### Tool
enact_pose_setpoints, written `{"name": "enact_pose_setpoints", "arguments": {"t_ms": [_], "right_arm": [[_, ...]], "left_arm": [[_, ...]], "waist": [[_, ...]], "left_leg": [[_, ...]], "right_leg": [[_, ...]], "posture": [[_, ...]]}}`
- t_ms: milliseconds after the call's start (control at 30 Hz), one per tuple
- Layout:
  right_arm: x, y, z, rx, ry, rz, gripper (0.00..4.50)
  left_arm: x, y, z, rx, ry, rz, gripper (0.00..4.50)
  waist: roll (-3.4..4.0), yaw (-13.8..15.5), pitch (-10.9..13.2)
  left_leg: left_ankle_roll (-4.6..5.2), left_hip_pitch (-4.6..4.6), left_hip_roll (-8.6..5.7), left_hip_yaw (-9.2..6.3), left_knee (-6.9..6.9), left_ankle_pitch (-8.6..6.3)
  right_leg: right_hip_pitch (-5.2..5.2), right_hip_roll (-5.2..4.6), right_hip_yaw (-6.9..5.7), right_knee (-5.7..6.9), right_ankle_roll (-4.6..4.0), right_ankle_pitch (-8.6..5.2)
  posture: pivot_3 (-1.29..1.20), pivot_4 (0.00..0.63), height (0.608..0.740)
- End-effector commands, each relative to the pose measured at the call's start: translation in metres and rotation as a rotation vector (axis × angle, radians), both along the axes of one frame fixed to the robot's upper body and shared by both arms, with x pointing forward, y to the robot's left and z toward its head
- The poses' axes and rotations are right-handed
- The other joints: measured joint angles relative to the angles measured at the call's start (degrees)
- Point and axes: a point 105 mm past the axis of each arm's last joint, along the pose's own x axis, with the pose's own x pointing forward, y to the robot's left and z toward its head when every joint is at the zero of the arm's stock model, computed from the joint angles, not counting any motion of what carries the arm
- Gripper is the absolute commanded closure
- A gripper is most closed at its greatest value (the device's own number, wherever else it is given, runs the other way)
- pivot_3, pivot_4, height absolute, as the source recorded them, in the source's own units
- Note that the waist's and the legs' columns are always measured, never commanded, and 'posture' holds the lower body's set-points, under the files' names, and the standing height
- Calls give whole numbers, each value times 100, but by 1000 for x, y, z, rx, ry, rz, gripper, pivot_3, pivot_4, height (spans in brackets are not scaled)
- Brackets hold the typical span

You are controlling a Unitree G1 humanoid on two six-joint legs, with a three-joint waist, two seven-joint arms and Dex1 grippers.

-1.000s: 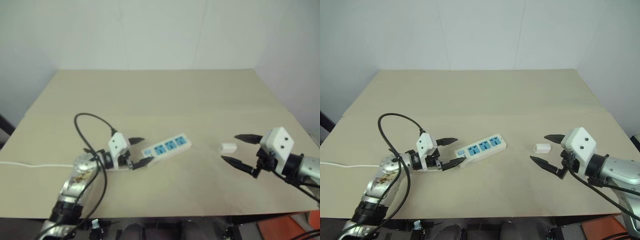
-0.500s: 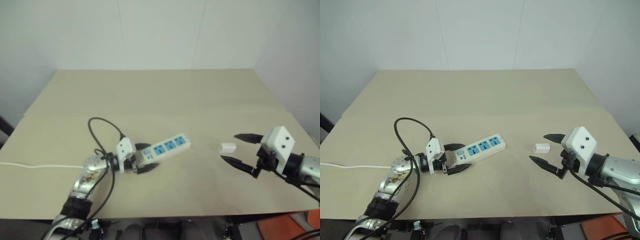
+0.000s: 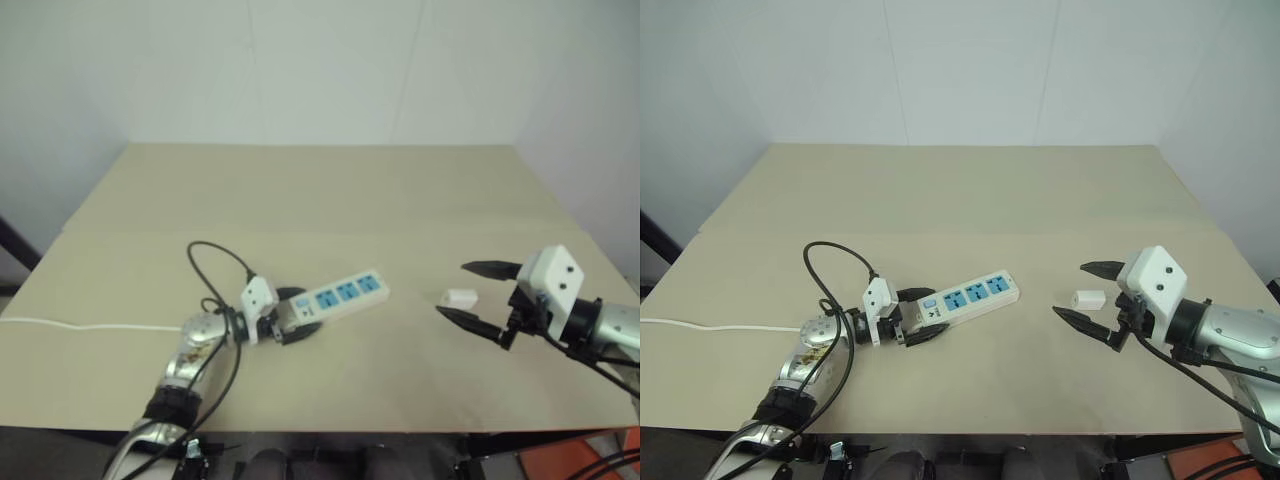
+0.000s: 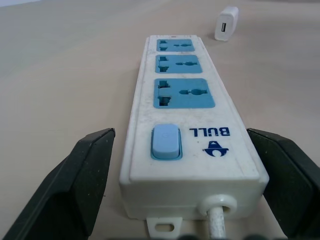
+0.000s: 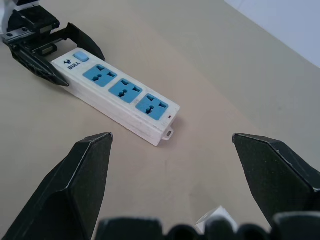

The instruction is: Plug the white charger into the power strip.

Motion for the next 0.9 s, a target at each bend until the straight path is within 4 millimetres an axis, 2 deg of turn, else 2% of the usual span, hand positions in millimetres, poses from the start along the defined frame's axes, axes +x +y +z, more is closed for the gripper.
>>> {"name": "enact_pose_setpoints", "arguments": {"t_ms": [33,167,200,400,567,733,900], "right_arm": [[0,1,11,-19,-35,22,0],[1,1,14,-30,-37,42,0],[1,2,15,-34,-38,51,0],[5,0,17,-69,-22,98,0],[32,-9,13,-178,26,71,0],[53,-11,21,-368,118,54,0],[57,-10,9,-604,199,162,0]], "left_arm": [[-15,-10,-19,48,96,-131,212],[-19,-12,-23,87,98,-201,1175],[-20,-12,-23,90,94,-212,1219],[-16,-12,-20,103,32,-201,1218],[-21,-6,-4,124,-23,-281,1218],[-29,-3,-1,134,-12,-377,1218],[-36,-10,-6,148,5,-440,1218]], "waist": [[1,-8,-1],[2,-8,-1],[2,-6,-1],[3,-2,-2],[3,-49,-1],[5,-125,-1],[5,-117,-1]], "left_leg": [[0,0,0,0,0,0],[4,-3,-1,1,-1,-2],[6,-3,-1,1,-1,-4],[13,-5,-2,1,-2,-8],[13,-5,0,4,-2,-8],[15,-25,2,2,-12,-9],[14,-100,0,2,-2,-8]], "right_leg": [[-1,0,0,0,-1,1],[-3,0,2,-2,-17,10],[-3,0,2,-3,-16,9],[-3,-4,2,-12,-15,9],[-6,-4,3,-12,-16,10],[-36,-1,1,-13,-18,8],[-119,-3,0,-1,-20,10]], "posture": [[0,150,740],[0,150,740],[0,150,740],[0,150,740],[0,150,740],[0,150,740],[0,150,740]]}}
